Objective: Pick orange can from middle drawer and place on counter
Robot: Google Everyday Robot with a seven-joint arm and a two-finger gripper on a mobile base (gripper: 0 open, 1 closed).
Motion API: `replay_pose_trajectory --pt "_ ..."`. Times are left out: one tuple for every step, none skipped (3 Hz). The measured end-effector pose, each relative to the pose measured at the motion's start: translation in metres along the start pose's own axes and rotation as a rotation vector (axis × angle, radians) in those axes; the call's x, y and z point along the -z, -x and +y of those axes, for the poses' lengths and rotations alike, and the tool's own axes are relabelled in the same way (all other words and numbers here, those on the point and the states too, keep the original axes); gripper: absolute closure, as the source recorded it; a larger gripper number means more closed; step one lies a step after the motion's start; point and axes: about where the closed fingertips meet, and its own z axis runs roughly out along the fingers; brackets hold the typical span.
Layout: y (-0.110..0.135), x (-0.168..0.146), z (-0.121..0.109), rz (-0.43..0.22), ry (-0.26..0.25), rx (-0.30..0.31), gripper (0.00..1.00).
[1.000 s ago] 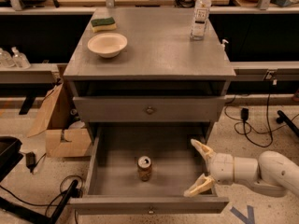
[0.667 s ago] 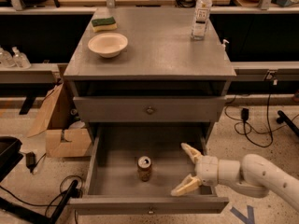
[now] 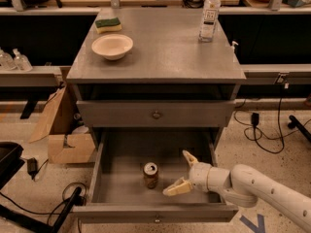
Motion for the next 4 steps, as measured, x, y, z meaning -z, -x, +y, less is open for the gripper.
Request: replay_pose_trajectory --pt "0.0 0.0 -0.001 0.001 -0.003 0.0 0.0" --pt "0.005 -0.019 -0.001 -0.02 0.035 0.039 0.0" --pt "0.013 -0.051 -0.004 -0.062 0.097 0.103 0.0" --pt "0.008 -0.094 -0.001 -0.062 0.17 0.174 0.0"
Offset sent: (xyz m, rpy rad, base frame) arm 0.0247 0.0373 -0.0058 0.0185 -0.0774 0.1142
